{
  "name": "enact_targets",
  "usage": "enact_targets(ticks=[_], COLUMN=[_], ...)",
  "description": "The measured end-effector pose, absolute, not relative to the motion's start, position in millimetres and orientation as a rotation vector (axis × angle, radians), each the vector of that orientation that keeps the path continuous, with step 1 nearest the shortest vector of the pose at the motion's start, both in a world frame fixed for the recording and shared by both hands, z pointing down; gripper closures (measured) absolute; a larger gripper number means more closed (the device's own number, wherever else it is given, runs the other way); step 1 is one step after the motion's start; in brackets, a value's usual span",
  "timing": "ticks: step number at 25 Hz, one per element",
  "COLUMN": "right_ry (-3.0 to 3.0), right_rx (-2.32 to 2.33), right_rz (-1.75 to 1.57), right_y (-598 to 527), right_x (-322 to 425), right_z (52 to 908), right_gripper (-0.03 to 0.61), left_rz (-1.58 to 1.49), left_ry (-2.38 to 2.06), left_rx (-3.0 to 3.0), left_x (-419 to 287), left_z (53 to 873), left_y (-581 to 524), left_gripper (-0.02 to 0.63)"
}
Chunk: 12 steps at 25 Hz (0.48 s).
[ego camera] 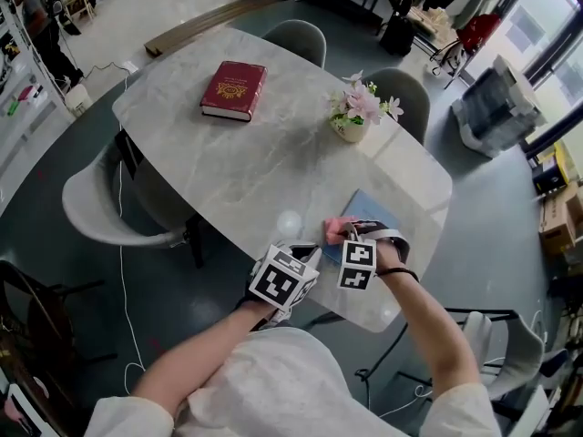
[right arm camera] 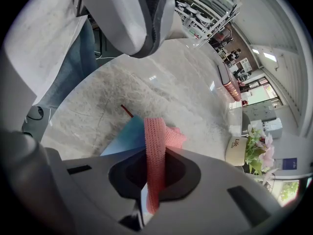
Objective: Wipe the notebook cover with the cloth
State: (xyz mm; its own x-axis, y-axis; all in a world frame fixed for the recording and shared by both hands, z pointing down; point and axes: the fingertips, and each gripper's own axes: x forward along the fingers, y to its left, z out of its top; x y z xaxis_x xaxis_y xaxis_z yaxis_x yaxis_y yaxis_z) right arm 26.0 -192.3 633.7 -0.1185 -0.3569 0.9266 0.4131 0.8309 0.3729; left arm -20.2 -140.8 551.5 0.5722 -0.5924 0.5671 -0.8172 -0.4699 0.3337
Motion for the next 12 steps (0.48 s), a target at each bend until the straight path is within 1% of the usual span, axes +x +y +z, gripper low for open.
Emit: enact_targets(ticks=[12], right_ry=[-1.545], right_rx=[-0.066], right_rz=[-0.656], right_y=[-159], right_x=[16], right_z=[633], right_gripper=[0.563], left_rz=[0.493], left_ry=[-1.1], left_rx=[2.25], left_x=[-27], left_z=[545], left_y=[-128], left_gripper=[0.607])
